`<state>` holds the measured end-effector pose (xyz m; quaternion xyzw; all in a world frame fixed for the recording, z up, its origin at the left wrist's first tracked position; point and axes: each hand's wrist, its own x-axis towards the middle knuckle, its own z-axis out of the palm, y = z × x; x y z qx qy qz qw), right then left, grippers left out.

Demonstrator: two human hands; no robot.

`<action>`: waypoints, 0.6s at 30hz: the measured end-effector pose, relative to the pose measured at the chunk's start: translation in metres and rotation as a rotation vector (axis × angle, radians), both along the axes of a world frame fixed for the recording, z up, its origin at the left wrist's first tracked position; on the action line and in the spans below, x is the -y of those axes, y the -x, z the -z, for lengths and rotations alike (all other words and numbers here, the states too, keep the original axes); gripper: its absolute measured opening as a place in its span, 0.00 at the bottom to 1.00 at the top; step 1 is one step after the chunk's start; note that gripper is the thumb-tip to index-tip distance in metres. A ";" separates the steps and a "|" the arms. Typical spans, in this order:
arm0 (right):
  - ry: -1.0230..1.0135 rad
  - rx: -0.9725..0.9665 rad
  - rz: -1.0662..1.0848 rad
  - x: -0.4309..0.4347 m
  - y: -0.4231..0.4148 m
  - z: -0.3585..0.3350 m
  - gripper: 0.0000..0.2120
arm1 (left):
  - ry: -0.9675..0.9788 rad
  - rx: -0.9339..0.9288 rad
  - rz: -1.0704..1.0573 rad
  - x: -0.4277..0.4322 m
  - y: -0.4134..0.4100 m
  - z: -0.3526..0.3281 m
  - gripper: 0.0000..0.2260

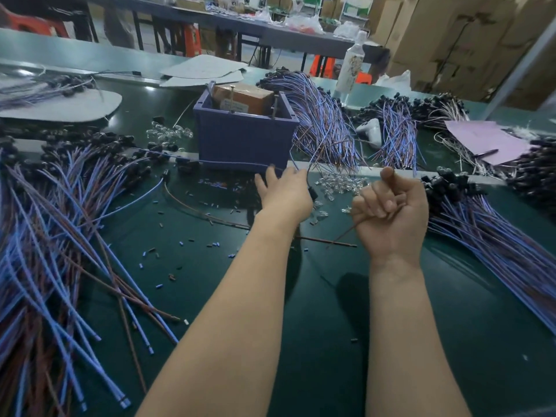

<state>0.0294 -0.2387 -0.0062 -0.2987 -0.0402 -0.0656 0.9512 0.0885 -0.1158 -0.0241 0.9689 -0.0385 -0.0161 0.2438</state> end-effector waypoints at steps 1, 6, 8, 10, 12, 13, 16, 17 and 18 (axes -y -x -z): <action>-0.021 0.005 0.004 0.000 0.000 0.000 0.08 | -0.010 -0.017 -0.012 0.004 -0.001 0.002 0.19; -0.097 -0.008 0.095 0.004 -0.003 0.000 0.05 | -0.003 0.025 -0.106 0.007 -0.003 0.003 0.11; 0.001 -0.073 0.111 0.002 -0.007 0.002 0.08 | 0.066 0.114 -0.149 0.003 -0.001 -0.006 0.08; 0.190 -0.155 0.092 -0.006 -0.011 0.004 0.11 | 0.130 0.228 -0.203 0.000 0.001 -0.020 0.07; 0.449 -0.221 0.056 -0.015 -0.012 0.006 0.12 | 0.224 0.348 -0.238 -0.002 0.004 -0.036 0.07; 0.579 -0.232 0.025 -0.019 -0.011 0.008 0.12 | 0.277 0.404 -0.247 -0.004 0.007 -0.044 0.07; 0.794 -0.128 -0.072 -0.027 -0.010 0.014 0.14 | 0.447 0.511 -0.229 -0.006 0.014 -0.063 0.08; 0.790 -0.090 -0.095 -0.031 -0.009 0.014 0.13 | 0.485 0.534 -0.205 -0.004 0.017 -0.066 0.07; 0.768 -0.046 -0.097 -0.034 -0.009 0.014 0.12 | 0.520 0.547 -0.170 -0.003 0.020 -0.069 0.07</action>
